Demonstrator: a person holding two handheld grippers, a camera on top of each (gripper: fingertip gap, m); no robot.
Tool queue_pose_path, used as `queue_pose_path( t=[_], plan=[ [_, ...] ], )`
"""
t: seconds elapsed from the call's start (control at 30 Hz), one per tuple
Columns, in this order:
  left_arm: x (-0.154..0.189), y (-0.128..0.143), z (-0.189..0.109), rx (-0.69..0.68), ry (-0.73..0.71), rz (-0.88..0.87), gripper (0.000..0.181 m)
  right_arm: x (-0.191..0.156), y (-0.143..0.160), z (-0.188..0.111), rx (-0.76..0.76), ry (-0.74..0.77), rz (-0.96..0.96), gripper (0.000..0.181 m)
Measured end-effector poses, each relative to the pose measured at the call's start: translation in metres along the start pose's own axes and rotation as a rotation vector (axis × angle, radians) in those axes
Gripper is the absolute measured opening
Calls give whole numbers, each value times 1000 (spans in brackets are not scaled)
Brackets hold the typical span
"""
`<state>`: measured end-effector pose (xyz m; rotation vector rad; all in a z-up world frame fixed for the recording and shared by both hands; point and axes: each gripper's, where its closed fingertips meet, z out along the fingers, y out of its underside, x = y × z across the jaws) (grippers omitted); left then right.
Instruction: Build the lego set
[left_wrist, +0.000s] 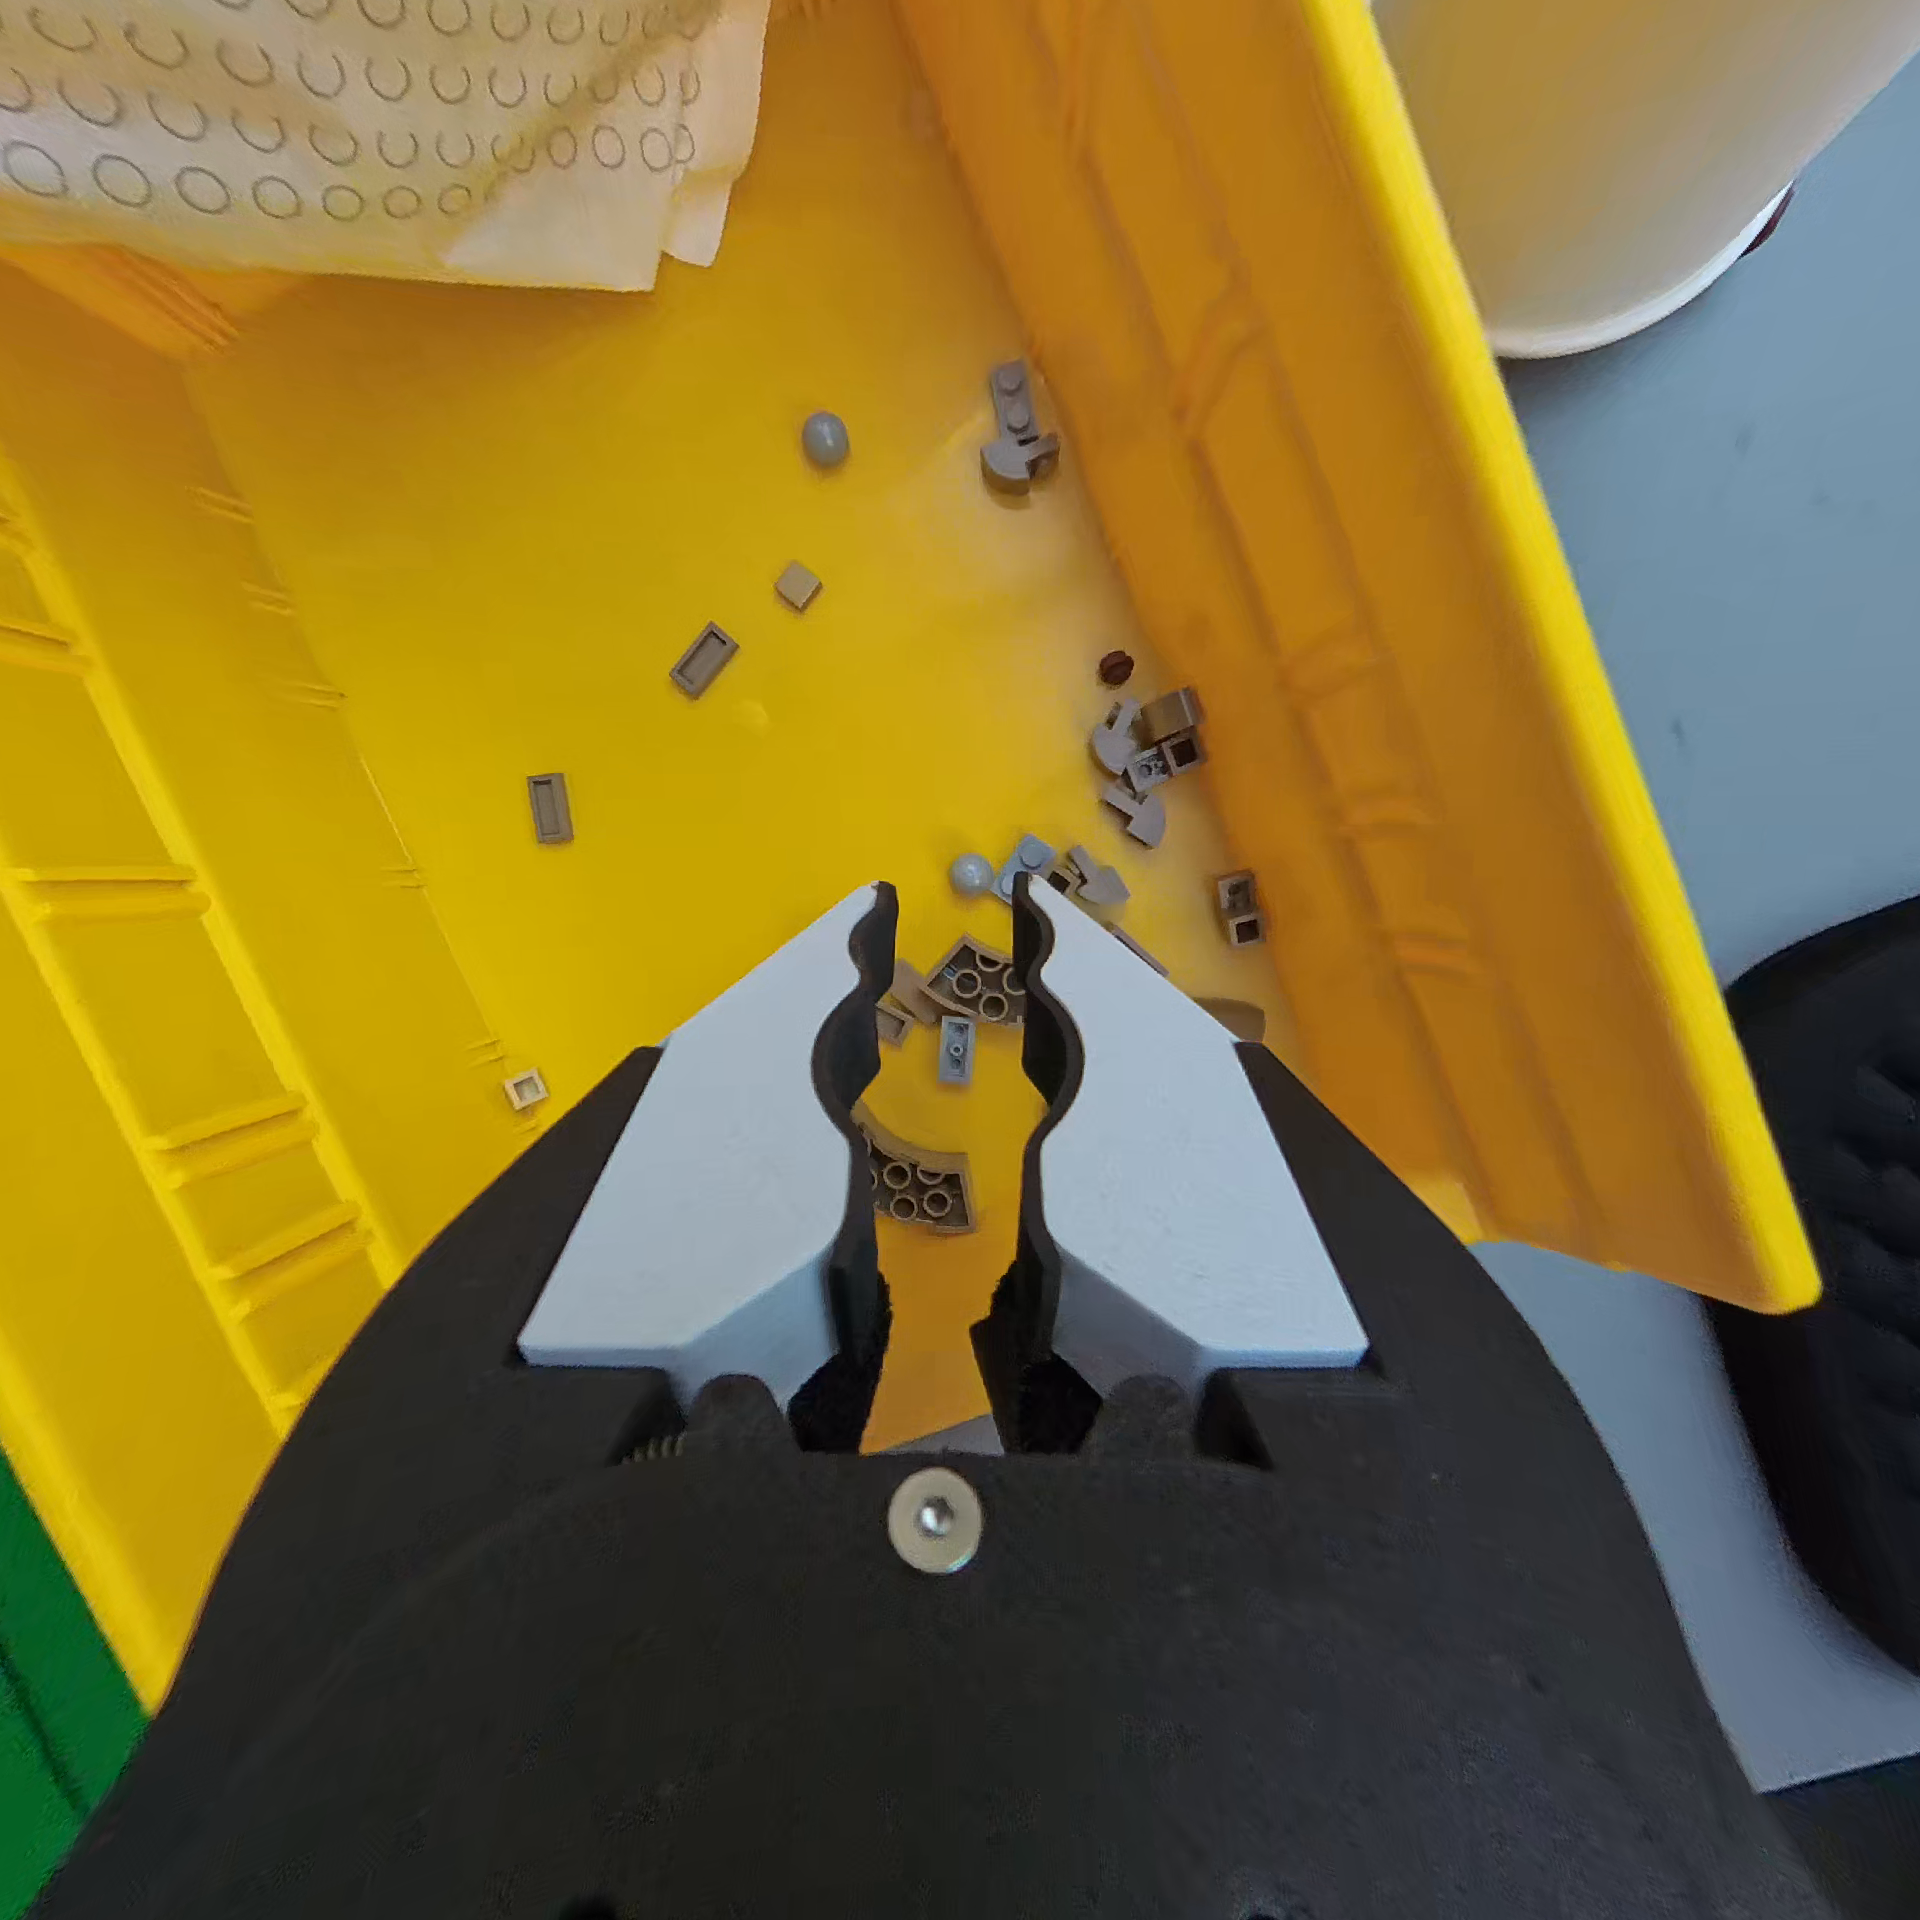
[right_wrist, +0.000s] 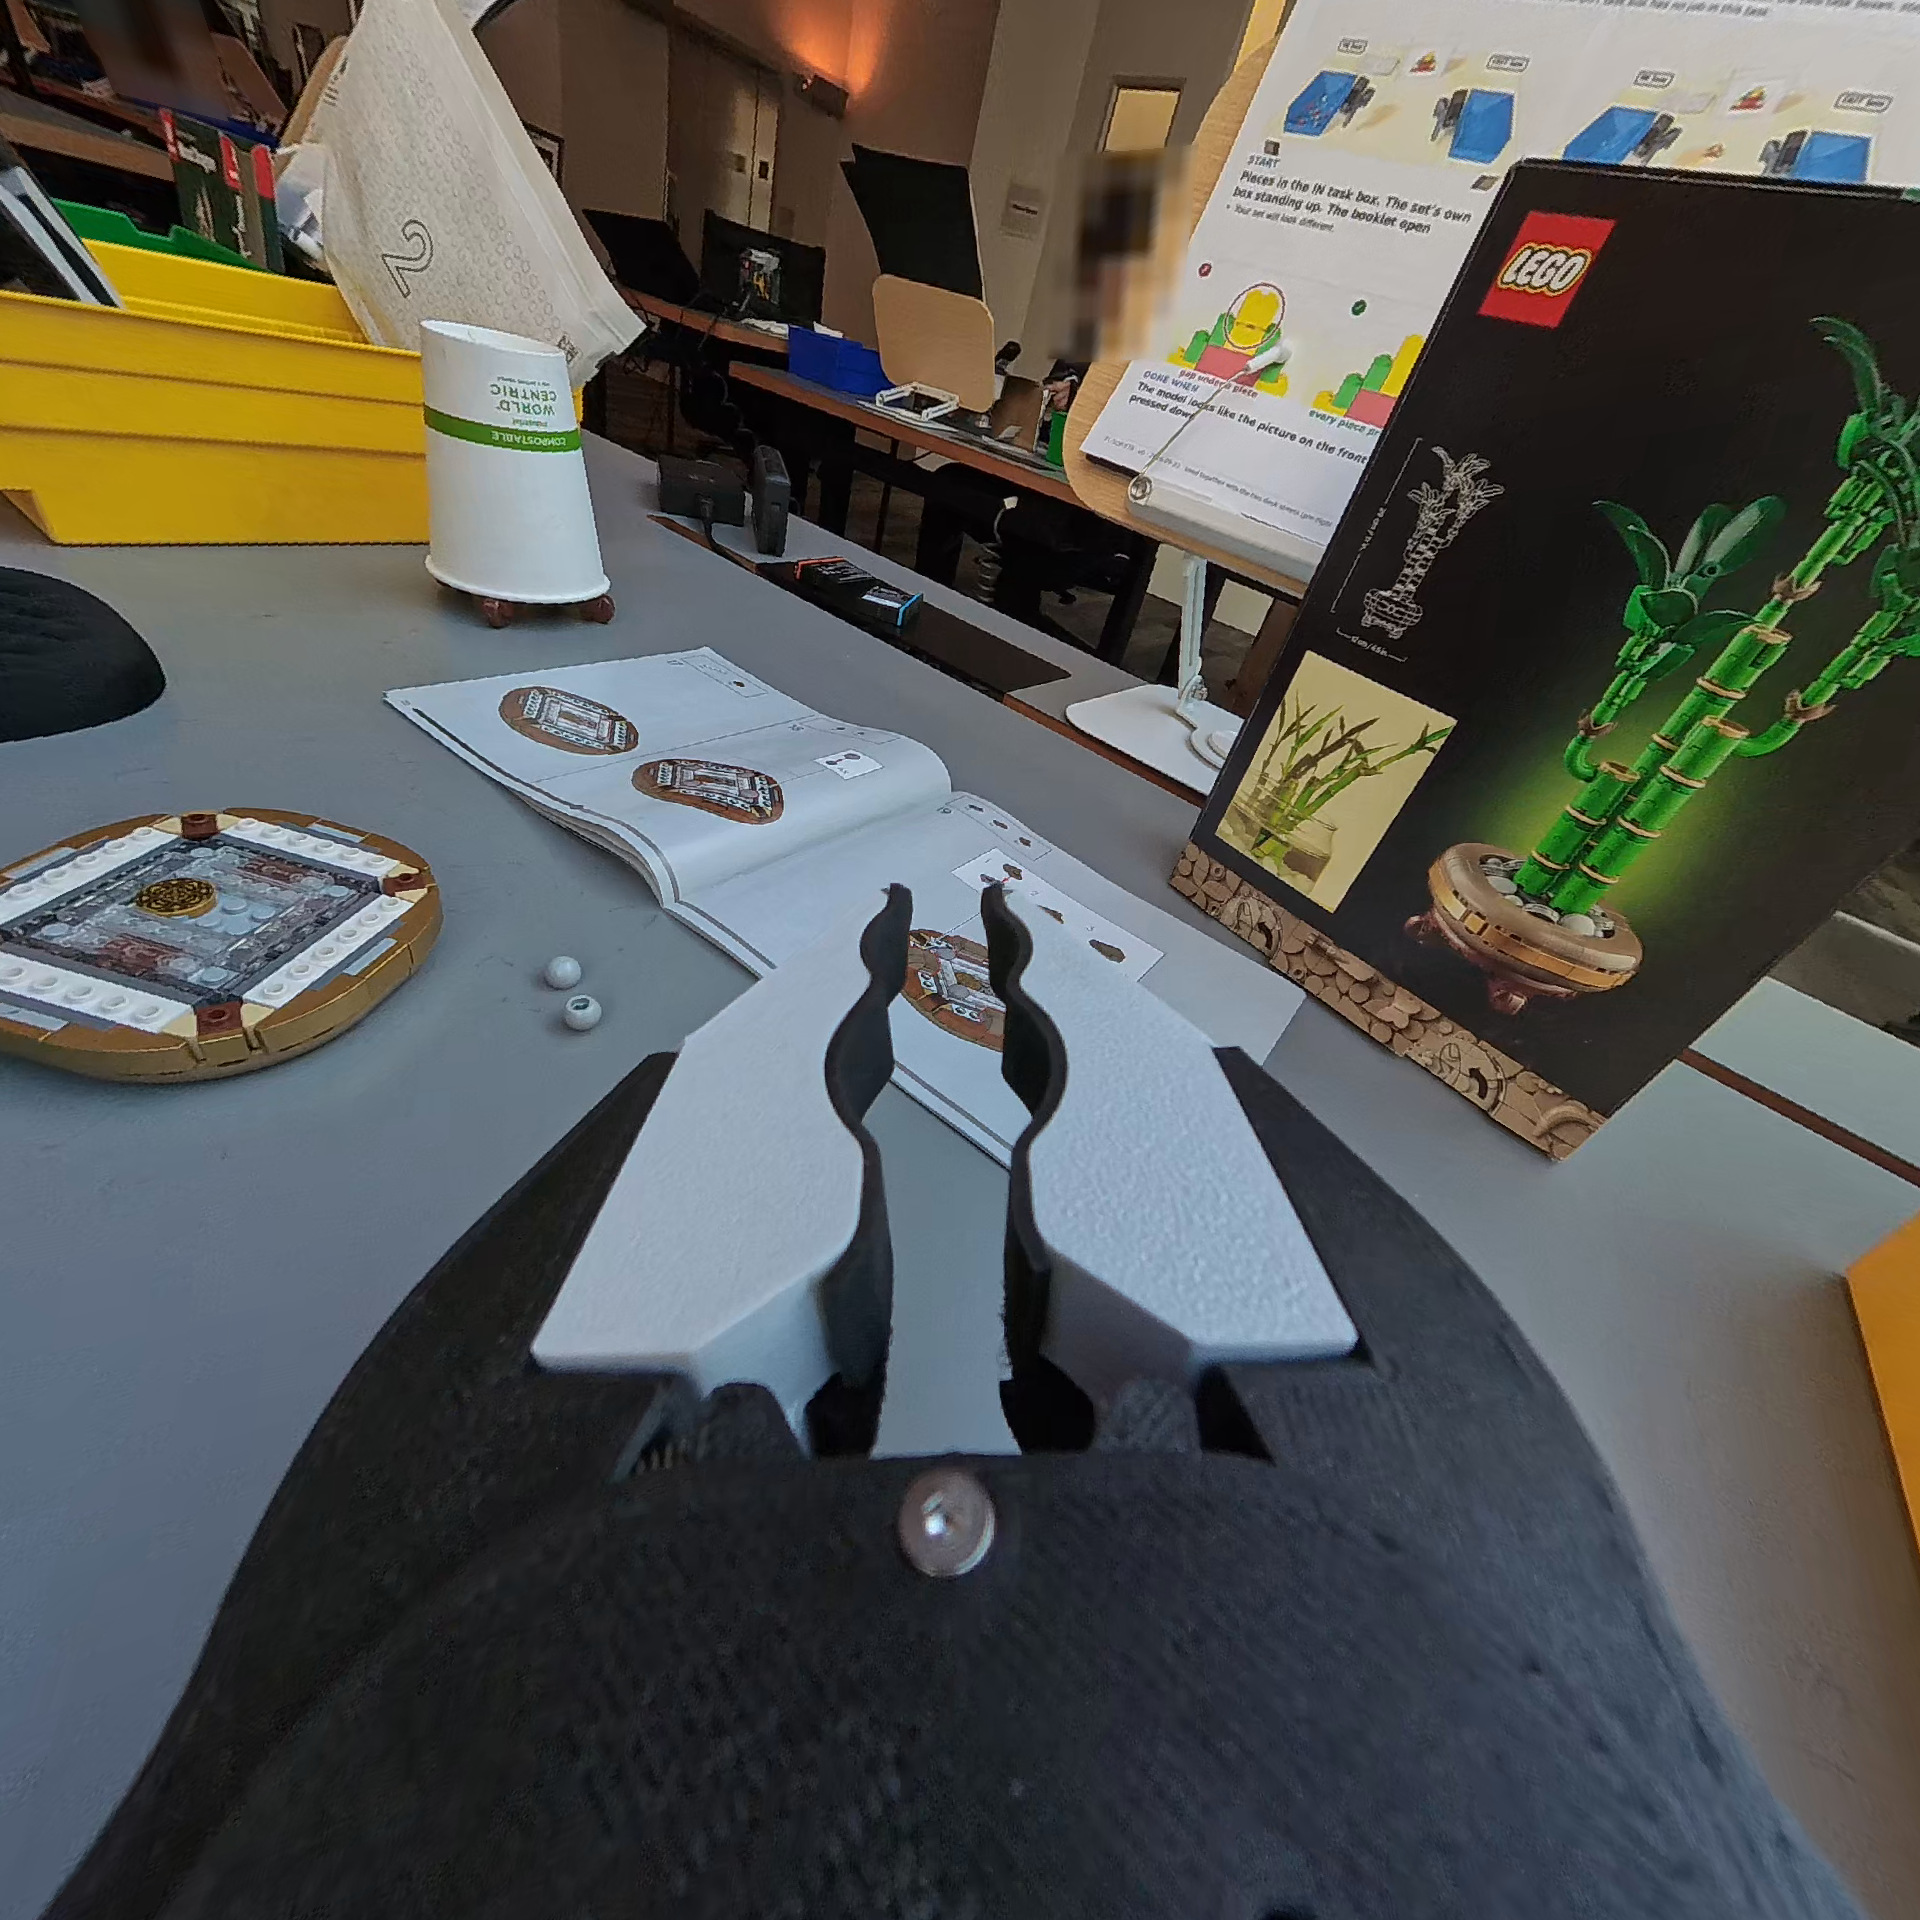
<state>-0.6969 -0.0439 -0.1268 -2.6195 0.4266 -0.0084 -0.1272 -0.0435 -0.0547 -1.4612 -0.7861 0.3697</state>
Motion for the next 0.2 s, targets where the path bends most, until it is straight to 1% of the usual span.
queue_pose_path(
  t=[0.03,0.2],
  plan=[
    [0,0,3,-3,14,-6,20,0,0,0,-1,3,0,13],
    [-5,5,14,-40,40,-18,19,-1,4,3,-28,4,-15,13]
  ],
)
